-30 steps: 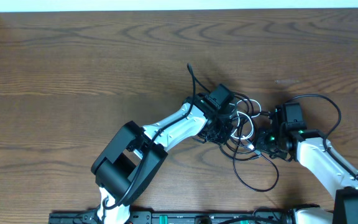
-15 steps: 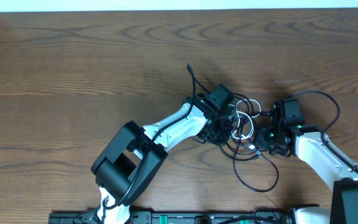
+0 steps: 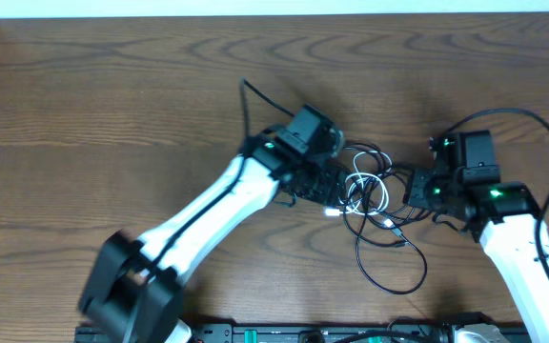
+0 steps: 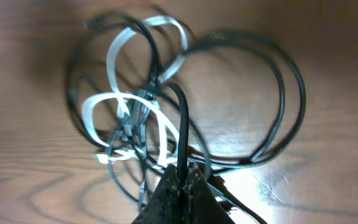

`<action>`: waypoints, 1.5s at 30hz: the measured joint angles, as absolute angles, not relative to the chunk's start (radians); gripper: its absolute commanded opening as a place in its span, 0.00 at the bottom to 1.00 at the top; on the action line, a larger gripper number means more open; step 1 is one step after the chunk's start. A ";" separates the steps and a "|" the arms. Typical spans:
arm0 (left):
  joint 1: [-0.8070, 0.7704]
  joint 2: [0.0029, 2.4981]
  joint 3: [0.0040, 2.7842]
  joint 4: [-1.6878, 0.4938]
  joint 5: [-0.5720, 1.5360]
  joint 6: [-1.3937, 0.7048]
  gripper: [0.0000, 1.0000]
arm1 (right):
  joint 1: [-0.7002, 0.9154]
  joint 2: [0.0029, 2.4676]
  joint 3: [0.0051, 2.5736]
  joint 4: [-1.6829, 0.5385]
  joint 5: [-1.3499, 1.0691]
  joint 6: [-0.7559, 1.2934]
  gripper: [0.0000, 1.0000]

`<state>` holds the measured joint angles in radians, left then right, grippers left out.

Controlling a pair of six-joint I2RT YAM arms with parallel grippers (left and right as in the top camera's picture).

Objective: Untangle cables

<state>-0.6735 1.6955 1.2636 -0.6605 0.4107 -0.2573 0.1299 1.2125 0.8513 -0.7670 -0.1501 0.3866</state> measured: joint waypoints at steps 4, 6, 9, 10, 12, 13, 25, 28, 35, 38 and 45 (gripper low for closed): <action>-0.644 1.583 1.264 -0.653 0.382 -0.257 0.78 | 0.147 1.159 0.920 -0.785 -0.186 0.341 0.01; -0.638 1.552 1.264 -0.643 0.375 -0.257 0.78 | 0.162 1.136 0.958 -0.783 -0.207 0.324 0.01; -0.638 1.533 1.264 -0.627 0.368 -0.257 0.78 | 0.182 1.108 1.012 -0.773 -0.242 0.301 0.01; -0.638 1.532 1.264 -0.627 0.367 -0.257 0.78 | 0.190 1.094 1.038 -0.762 -0.261 0.289 0.01; -0.638 1.533 1.264 -0.627 0.367 -0.258 0.78 | 0.203 1.069 1.077 -0.724 -0.297 0.269 0.01; -0.638 1.533 1.264 -0.627 0.367 -0.261 0.78 | 0.206 1.055 1.092 -0.693 -0.316 0.263 0.01; -0.638 1.548 1.264 -0.581 0.359 -0.265 0.68 | 0.206 0.950 1.114 -0.371 -0.511 0.240 0.01; -0.638 1.582 1.264 -0.587 0.348 -0.264 0.60 | 0.206 0.922 1.114 -0.276 -0.524 0.228 0.01; -0.638 1.692 1.263 -0.656 0.331 -0.265 0.60 | 0.206 0.828 1.114 -0.169 -0.389 0.150 0.01; -0.638 1.705 1.263 -0.694 0.300 -0.265 0.61 | 0.205 0.802 1.114 -0.123 -0.274 0.117 0.01; -0.611 1.706 1.263 -0.778 0.154 -0.296 0.62 | 0.194 0.777 1.114 0.044 0.070 0.003 0.01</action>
<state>-0.6106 1.7058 1.2629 -0.7784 0.1535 -0.2962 0.1936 0.7773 1.1141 0.0444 0.0696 0.0029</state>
